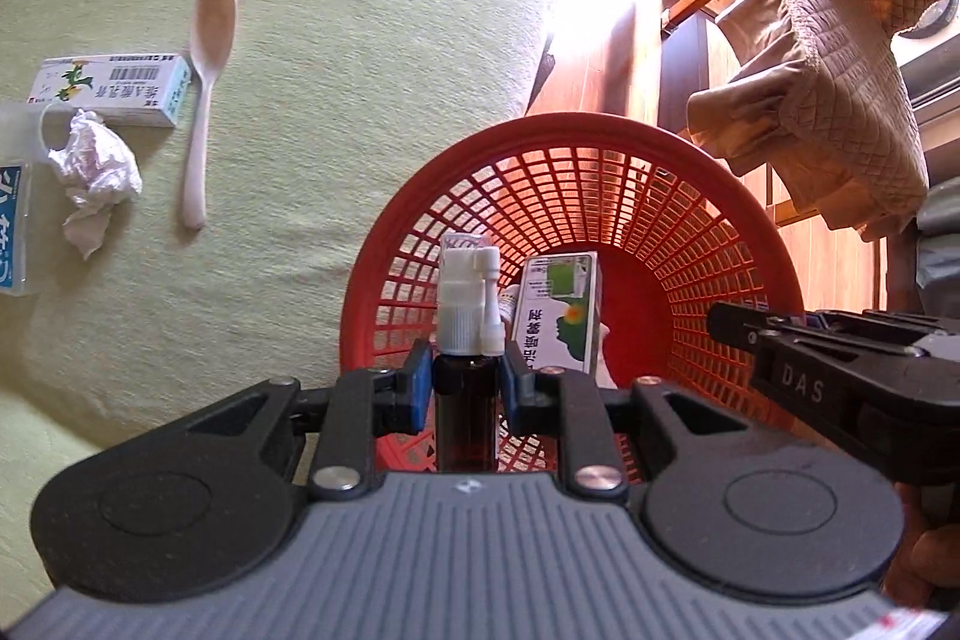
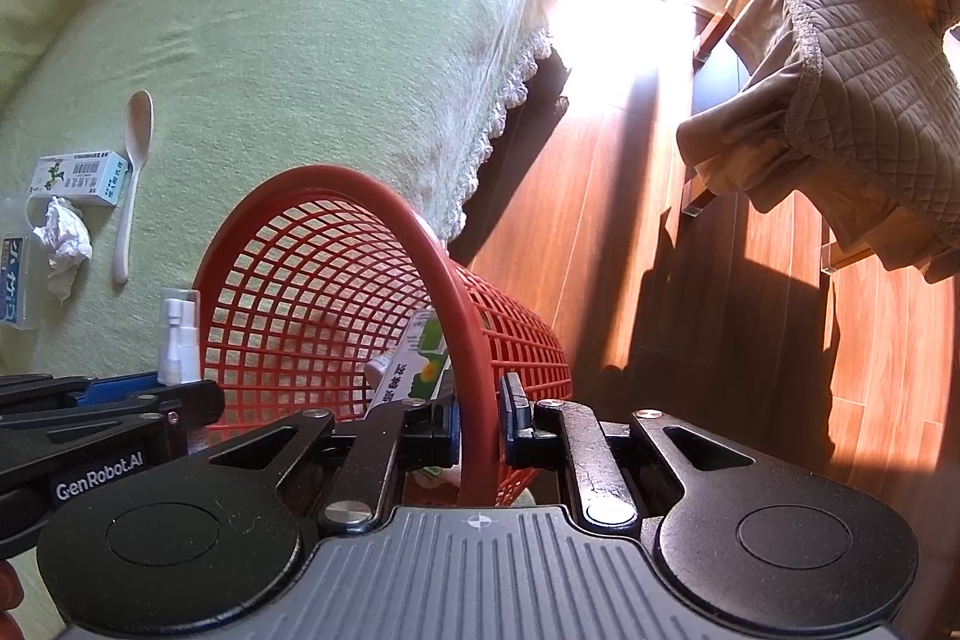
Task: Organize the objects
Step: 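Carry the brown spray bottle over the red basket with the left gripper, then release the spray bottle into the basket and move the left gripper back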
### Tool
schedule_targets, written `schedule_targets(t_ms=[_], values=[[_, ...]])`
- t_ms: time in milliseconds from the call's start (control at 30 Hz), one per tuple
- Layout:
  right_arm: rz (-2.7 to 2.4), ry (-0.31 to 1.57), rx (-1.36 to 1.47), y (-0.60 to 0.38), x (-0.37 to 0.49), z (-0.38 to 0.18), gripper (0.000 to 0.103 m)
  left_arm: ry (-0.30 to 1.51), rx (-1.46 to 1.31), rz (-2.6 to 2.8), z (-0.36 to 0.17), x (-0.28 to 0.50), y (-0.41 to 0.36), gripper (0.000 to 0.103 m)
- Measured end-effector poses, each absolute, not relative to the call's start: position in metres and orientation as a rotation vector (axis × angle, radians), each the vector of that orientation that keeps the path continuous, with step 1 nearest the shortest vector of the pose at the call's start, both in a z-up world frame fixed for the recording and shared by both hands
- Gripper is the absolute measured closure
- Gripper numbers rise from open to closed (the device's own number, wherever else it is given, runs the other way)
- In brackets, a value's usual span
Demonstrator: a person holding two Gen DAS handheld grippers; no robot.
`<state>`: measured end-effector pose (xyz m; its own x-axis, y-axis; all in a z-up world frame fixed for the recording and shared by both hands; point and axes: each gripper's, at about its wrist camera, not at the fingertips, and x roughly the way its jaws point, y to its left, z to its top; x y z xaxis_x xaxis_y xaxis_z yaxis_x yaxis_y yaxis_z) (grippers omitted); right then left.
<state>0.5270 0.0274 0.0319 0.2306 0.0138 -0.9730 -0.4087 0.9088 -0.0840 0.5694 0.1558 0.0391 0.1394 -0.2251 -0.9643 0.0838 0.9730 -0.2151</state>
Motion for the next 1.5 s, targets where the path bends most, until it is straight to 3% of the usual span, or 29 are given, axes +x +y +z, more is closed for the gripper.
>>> schedule_targets(t_ms=[467,800,1267,1500], values=[[0.304,1.317,-0.313,0.016,0.535,0.032,0.094,1.457,-0.150,-0.268,0.032,0.568,0.148,0.078],[0.302,1.316,-0.221,0.002,0.550,0.050,0.095,1.460,-0.165,-0.096,0.027,0.545,0.221,0.078],[0.309,1.190,-0.018,0.043,0.627,0.140,0.095,1.307,-0.237,0.116,0.066,0.568,0.314,0.078],[0.379,1.110,-0.152,0.102,0.683,0.135,0.095,1.269,-0.258,0.159,0.063,0.593,0.317,0.075]])
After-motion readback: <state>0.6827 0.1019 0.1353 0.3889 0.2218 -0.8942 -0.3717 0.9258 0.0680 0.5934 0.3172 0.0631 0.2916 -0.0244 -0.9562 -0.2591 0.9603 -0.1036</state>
